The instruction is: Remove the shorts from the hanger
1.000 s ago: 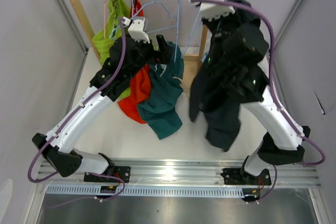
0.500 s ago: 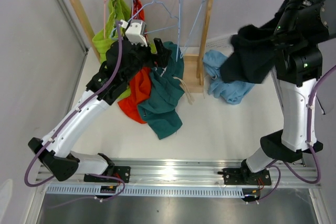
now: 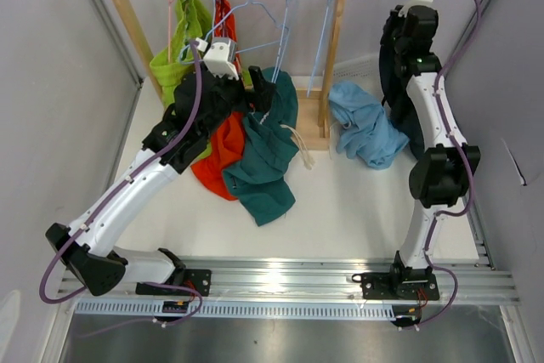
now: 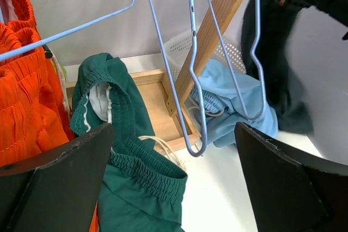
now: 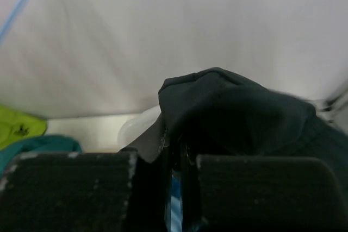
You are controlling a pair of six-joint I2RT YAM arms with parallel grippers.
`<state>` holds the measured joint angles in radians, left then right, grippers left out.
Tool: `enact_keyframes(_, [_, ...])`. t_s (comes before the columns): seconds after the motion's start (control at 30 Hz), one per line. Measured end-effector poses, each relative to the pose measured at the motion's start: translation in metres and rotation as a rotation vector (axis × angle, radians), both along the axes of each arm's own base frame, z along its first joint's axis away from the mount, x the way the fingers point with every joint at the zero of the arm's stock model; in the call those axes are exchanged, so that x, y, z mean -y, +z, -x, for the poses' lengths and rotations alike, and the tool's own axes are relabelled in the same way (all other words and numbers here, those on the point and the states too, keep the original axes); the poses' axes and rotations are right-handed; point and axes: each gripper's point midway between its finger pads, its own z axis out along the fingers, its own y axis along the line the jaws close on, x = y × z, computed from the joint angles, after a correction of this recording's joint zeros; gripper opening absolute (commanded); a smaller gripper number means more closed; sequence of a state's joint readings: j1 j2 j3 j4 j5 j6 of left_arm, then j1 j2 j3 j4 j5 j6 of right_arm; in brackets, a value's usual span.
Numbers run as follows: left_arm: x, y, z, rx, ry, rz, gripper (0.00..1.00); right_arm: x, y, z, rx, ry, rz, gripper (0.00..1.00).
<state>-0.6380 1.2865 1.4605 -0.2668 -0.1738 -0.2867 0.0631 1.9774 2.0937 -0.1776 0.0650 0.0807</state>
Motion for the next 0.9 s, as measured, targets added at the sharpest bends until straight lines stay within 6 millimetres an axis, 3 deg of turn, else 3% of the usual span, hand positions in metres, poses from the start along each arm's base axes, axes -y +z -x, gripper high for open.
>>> enact_keyframes(0.07, [0.000,-0.003,-0.001,-0.003,0.005,-0.003,0.99,-0.008,-0.014,-0.005,-0.026,0.041,-0.038,0.00])
enact_keyframes(0.27, [-0.001,-0.010,-0.001,-0.013,0.008,-0.011,0.99,-0.026,0.031,-0.002,0.118,0.131,-0.142,0.00])
enact_keyframes(0.37, [-0.001,-0.010,-0.001,-0.012,0.008,-0.010,0.99,-0.038,0.022,0.008,0.140,0.167,-0.189,0.00])
enact_keyframes(0.47, [-0.002,-0.010,0.000,-0.011,0.008,-0.009,0.99,-0.061,-0.026,0.011,0.064,0.203,-0.226,0.00])
enact_keyframes(0.5, [-0.002,-0.011,0.000,-0.012,0.011,-0.010,0.99,-0.070,-0.051,0.011,0.019,0.216,-0.234,0.06])
enact_keyframes(0.53, [-0.003,-0.012,-0.001,-0.014,0.015,-0.012,0.99,-0.077,-0.070,0.012,-0.024,0.226,-0.241,0.20])
enact_keyframes(0.57, [-0.004,-0.014,-0.001,-0.018,0.019,-0.015,0.99,-0.085,-0.094,0.011,-0.074,0.235,-0.251,0.59])
enact_keyframes(0.63, [-0.006,-0.019,-0.001,-0.028,0.031,-0.025,0.99,-0.097,-0.138,0.010,-0.163,0.247,-0.268,0.94])
enact_keyframes(0.67, [-0.007,-0.022,-0.002,-0.036,0.037,-0.032,0.99,-0.099,-0.158,0.012,-0.203,0.245,-0.272,0.99])
enact_keyframes(0.73, [-0.010,-0.029,-0.002,-0.056,0.050,-0.049,0.99,-0.095,-0.190,0.021,-0.270,0.221,-0.268,0.99])
enact_keyframes(0.8, [-0.012,-0.035,-0.002,-0.071,0.063,-0.064,0.99,-0.086,-0.208,0.035,-0.312,0.180,-0.260,0.99])
enact_keyframes(0.9, [-0.013,-0.044,-0.005,-0.094,0.077,-0.079,0.99,-0.069,-0.201,0.060,-0.315,0.114,-0.239,0.99])
